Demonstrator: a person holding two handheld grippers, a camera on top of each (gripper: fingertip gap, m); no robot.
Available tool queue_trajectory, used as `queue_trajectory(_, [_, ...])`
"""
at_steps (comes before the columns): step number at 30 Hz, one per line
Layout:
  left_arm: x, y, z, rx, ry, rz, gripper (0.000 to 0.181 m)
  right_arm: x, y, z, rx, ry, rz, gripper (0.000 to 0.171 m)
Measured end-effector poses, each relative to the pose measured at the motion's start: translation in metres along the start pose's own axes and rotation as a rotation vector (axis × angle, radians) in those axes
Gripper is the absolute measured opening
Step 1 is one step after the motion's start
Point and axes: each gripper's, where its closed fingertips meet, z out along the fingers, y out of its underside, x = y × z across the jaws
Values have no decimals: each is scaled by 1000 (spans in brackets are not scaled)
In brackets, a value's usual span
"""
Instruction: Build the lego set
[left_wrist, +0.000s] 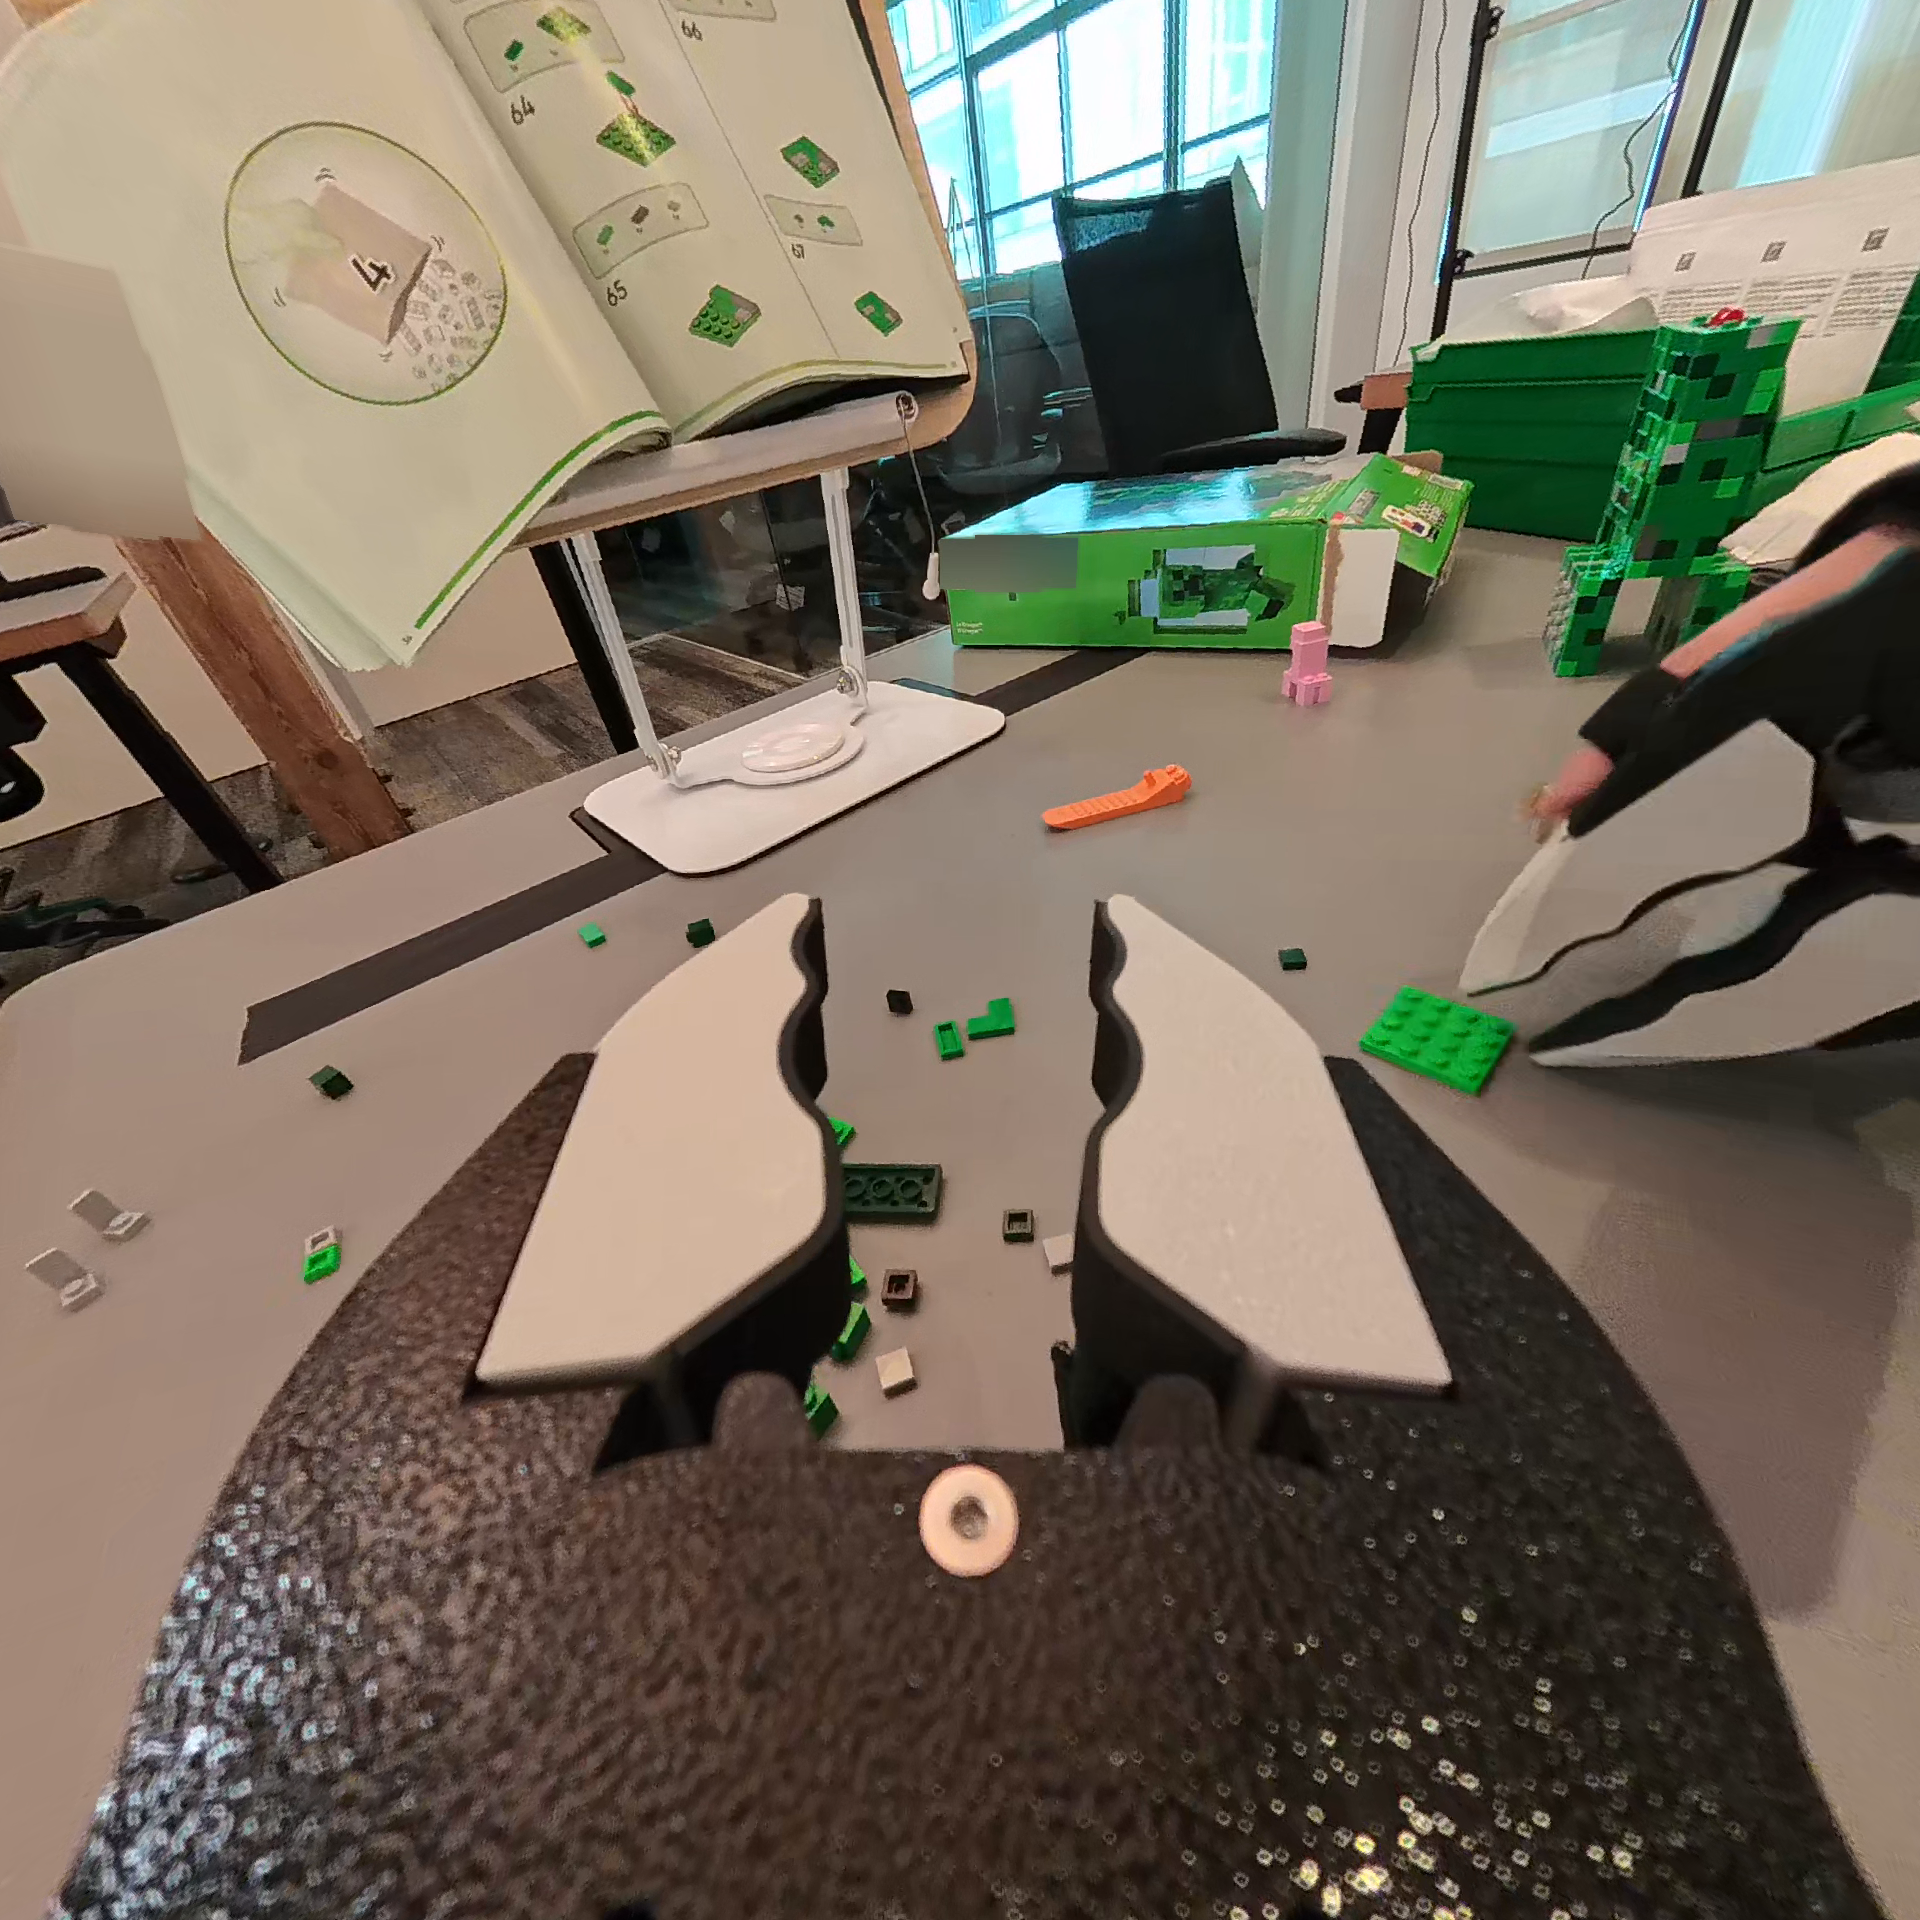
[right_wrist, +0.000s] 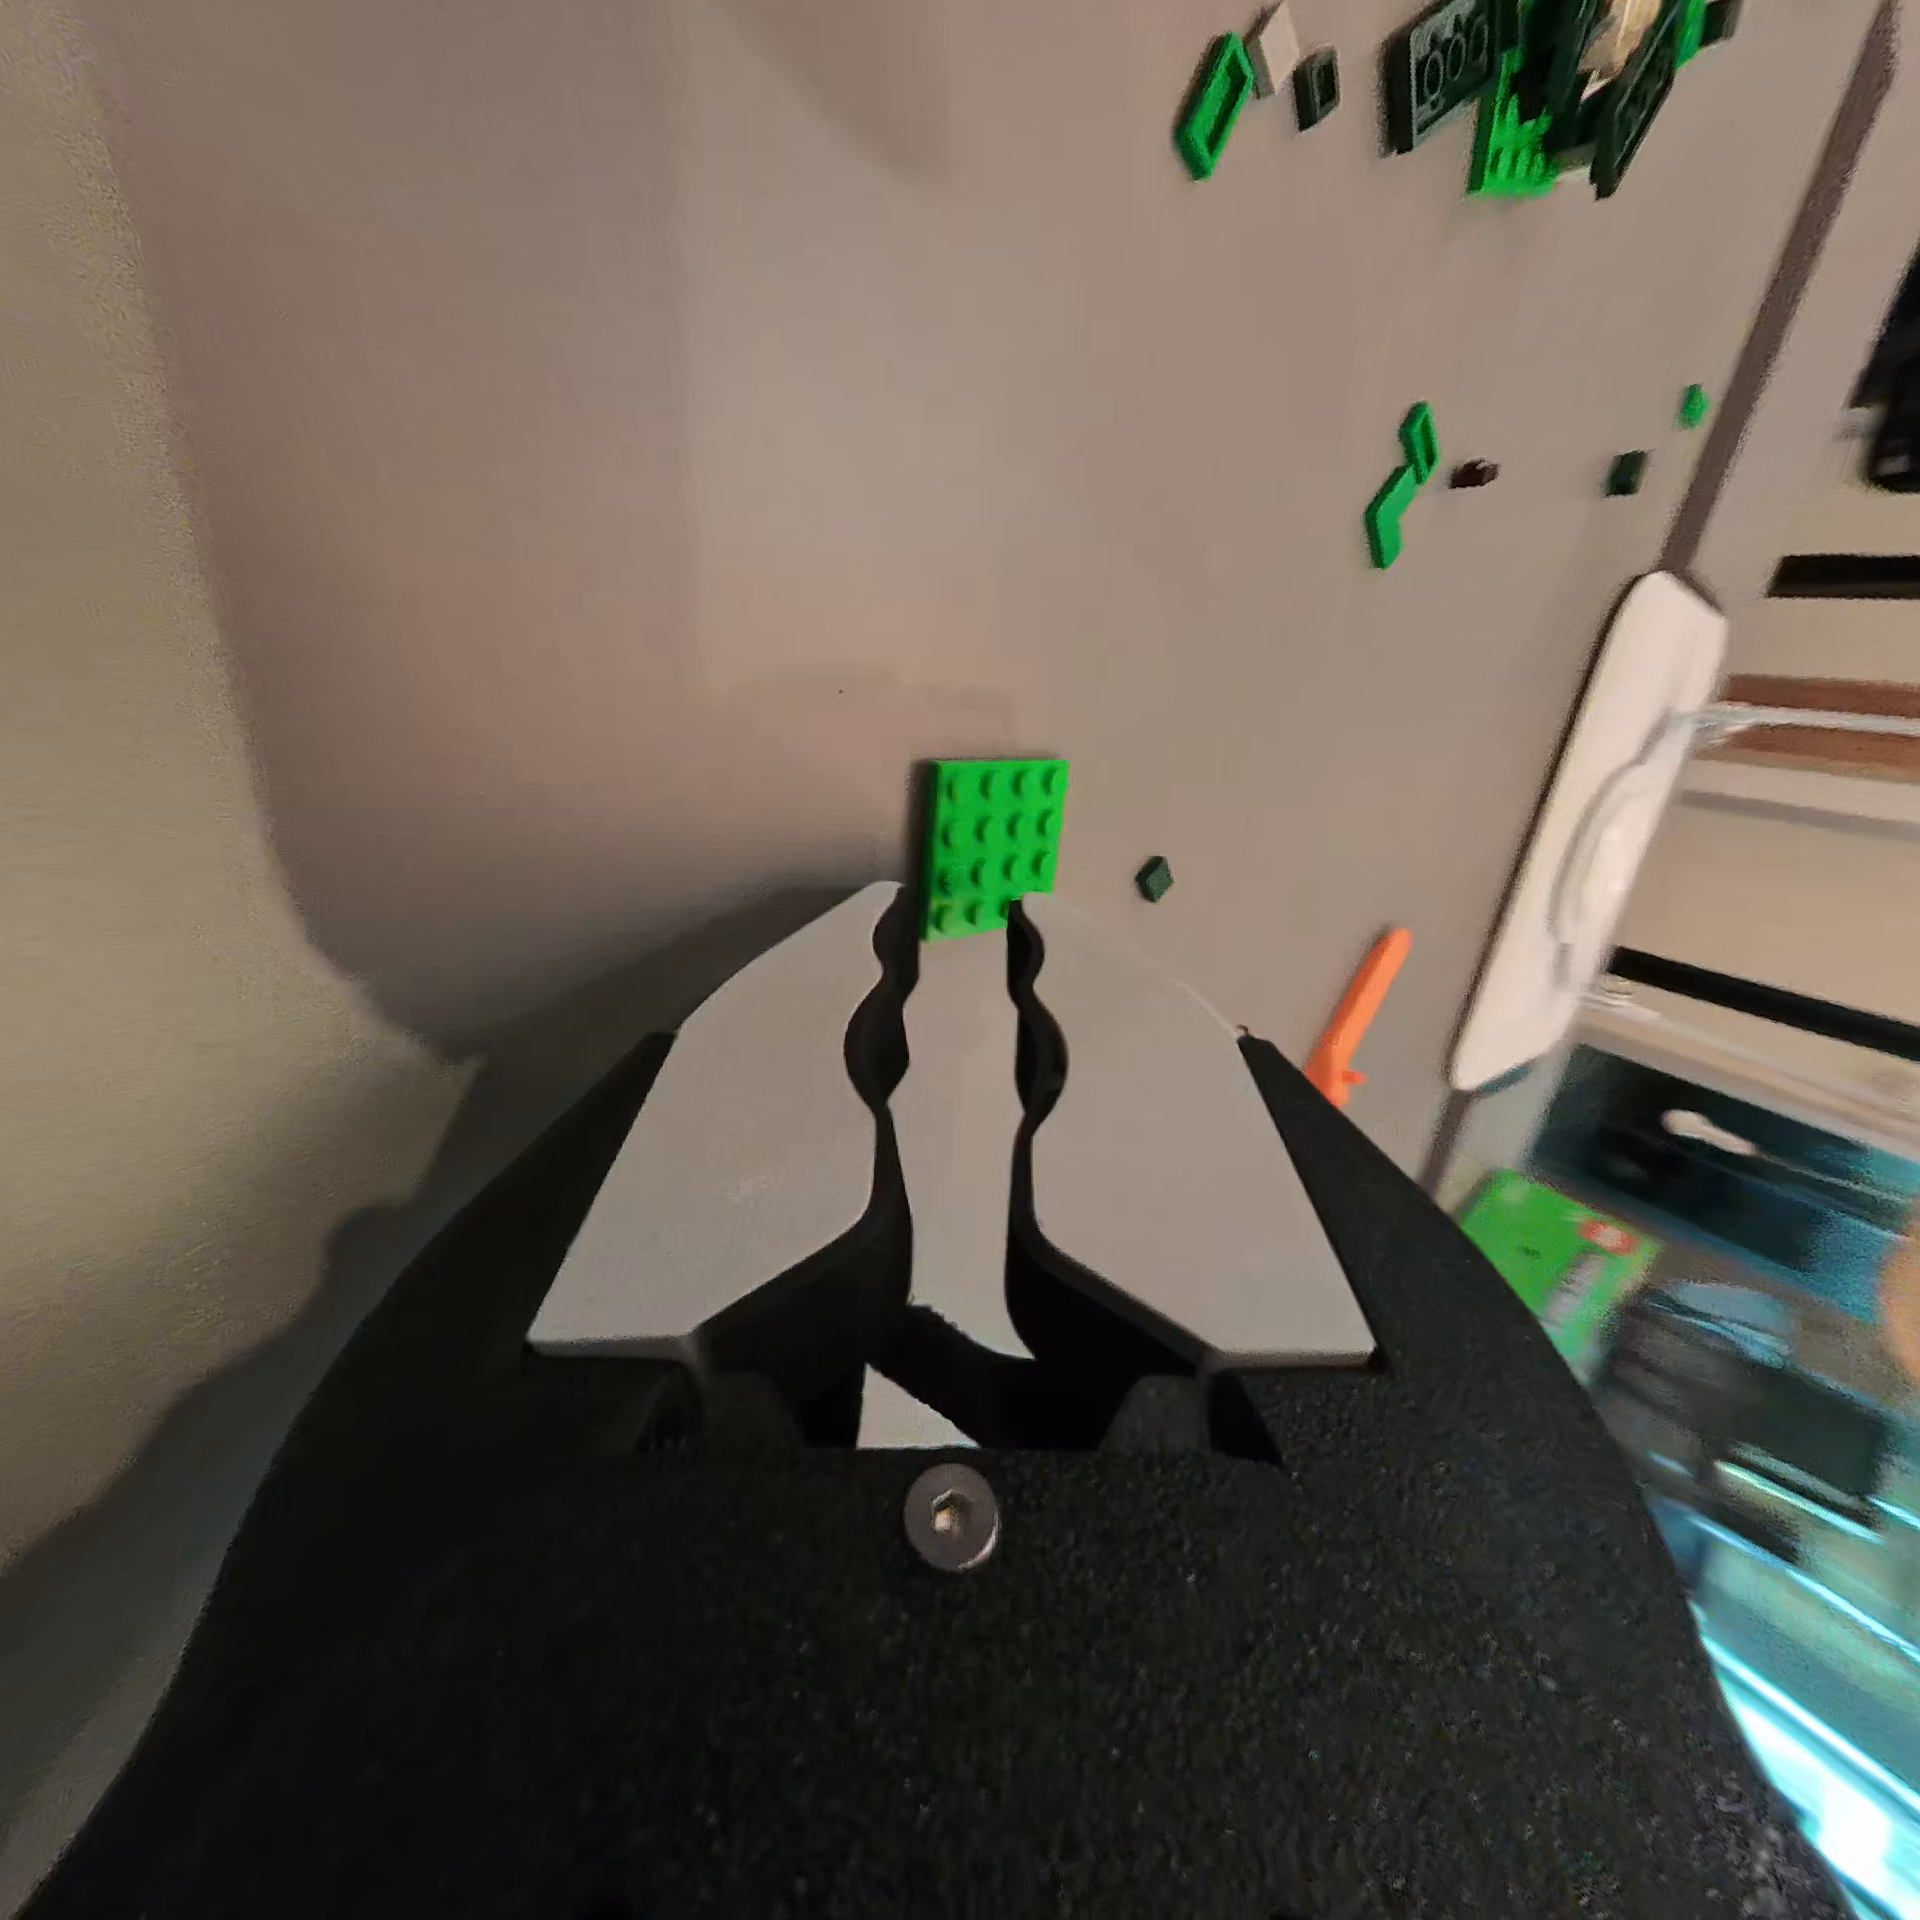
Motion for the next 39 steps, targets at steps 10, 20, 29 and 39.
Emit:
queue_trajectory(10, [1, -7, -3, 35, 18, -19, 48, 19, -4, -16, 532, -459, 383, 42])
queue_trajectory(20, [0, -8, -4, 38, 15, -12, 49, 5, -9, 12, 411, -525, 297, 32])
queue_trajectory(29, [3, -10, -4, 47, 18, -4, 53, 12, -11, 4, 429, -413, 389, 44])
queue_trajectory(39, [-18, -23, -17, 122, -144, -5, 52, 127, 13, -11, 766, 315, 896, 26])
